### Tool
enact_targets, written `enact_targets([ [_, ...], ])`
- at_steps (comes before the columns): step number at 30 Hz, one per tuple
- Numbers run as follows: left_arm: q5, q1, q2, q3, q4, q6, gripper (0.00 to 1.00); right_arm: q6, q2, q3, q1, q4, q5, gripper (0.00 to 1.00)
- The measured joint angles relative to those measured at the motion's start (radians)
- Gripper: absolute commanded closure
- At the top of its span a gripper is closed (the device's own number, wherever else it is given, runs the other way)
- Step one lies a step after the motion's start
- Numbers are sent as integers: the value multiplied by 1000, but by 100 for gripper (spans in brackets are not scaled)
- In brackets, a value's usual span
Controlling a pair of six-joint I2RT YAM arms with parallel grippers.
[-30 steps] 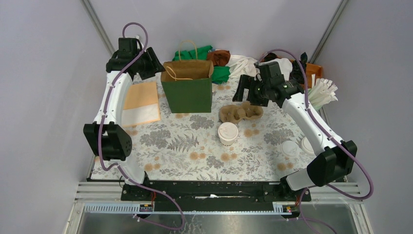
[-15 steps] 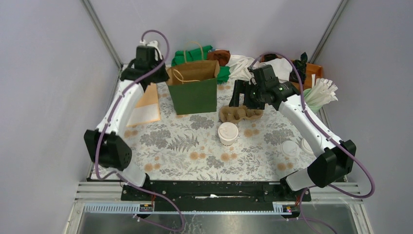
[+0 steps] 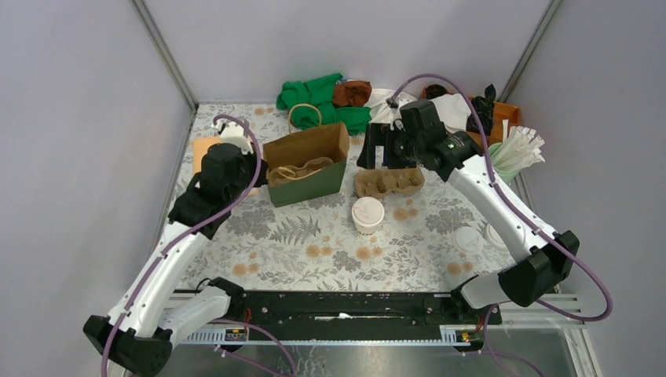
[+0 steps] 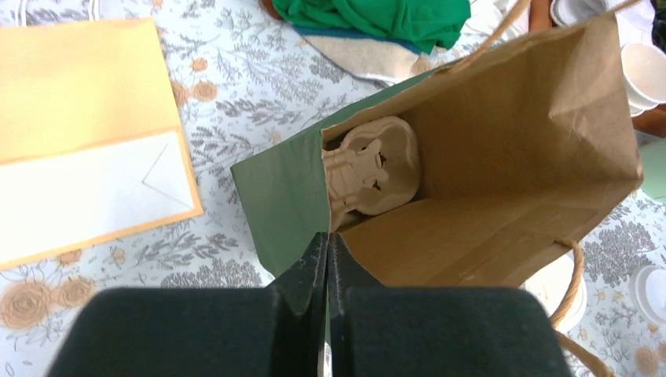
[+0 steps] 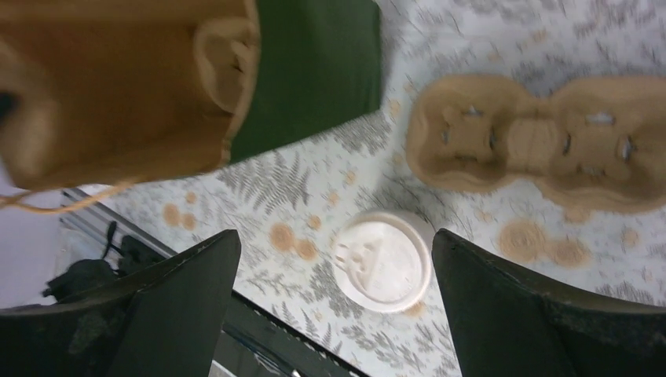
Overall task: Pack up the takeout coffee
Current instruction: Pick up the takeout bag from the center of the board.
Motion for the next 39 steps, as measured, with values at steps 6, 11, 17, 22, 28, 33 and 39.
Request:
enact_targets([
  [6,1,-7,-71,-87,8,-50,100,6,6,89,42,78,-23,22],
  [11,16,-8,-133,-137,16,-93,100,1,85,172,81,105,-20,37],
  [17,28,-8,-231,-185,-14,-143,100,-13,237,302,113,75,27,59],
  [22,29,-8,-283,-204,-39,-167,100,-28,289,334,134,48,90,72],
  [28,50,-10,-343,-256,-64,-208,100,-31,175,141,157,61,88,83],
  [33,72,-10,-389,-287,-89,-235,100,-28,65,19,172,87,73,83],
  [39,103,-10,-443,-314,-130,-263,100,-23,-8,-61,179,100,53,78],
])
